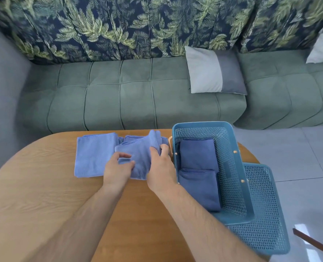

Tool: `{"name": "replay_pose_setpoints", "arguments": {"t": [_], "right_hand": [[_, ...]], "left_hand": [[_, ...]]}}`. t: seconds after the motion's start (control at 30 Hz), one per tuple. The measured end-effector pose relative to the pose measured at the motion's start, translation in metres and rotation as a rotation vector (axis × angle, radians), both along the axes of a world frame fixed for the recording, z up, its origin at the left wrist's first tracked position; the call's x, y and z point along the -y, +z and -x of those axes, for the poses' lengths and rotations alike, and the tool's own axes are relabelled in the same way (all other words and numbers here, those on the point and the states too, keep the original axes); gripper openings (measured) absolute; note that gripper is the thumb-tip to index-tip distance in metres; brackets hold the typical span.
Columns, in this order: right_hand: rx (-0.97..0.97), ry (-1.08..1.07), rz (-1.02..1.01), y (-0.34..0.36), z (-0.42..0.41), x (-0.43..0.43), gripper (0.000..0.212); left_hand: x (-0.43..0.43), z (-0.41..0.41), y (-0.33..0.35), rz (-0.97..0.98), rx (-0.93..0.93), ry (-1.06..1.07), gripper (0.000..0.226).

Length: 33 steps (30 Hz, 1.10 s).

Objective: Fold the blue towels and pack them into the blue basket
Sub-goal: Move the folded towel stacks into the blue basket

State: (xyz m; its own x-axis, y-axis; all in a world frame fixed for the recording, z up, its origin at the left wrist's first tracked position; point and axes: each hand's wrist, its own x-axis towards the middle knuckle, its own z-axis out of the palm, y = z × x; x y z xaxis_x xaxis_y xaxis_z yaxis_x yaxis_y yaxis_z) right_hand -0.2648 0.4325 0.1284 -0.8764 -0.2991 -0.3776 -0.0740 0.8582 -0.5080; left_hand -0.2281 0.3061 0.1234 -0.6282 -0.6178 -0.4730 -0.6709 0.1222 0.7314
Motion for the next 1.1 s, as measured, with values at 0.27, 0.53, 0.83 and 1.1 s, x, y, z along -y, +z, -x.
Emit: {"name": "replay_pose_setpoints", "arguments": {"t": [0.27, 0.53, 0.83, 1.1], "right_hand": [[-0.186, -0.131, 0.0, 0.042, 0.028, -0.084, 0.066], [-0.032, -0.168, -0.216, -0.015, 0.07, -0.152, 0.043], [-0.193, -0.06, -0.539, -0.104, 0.085, -0.148, 0.037], [0.049, 0.19, -0.518, -0.129, 0.099, -0.154, 0.07]], "left_hand": [[-0.072, 0.027, 0.042, 0.186, -0.289, -0.4, 0.035], [-0.168, 0.078, 0.003, 0.503, 0.1, -0.931, 0.034], [-0.18, 0.103, -0.074, 0.793, 0.355, -0.866, 0.046], [-0.174, 0.119, -0.1, 1.077, 0.381, -1.172, 0.057]]}}
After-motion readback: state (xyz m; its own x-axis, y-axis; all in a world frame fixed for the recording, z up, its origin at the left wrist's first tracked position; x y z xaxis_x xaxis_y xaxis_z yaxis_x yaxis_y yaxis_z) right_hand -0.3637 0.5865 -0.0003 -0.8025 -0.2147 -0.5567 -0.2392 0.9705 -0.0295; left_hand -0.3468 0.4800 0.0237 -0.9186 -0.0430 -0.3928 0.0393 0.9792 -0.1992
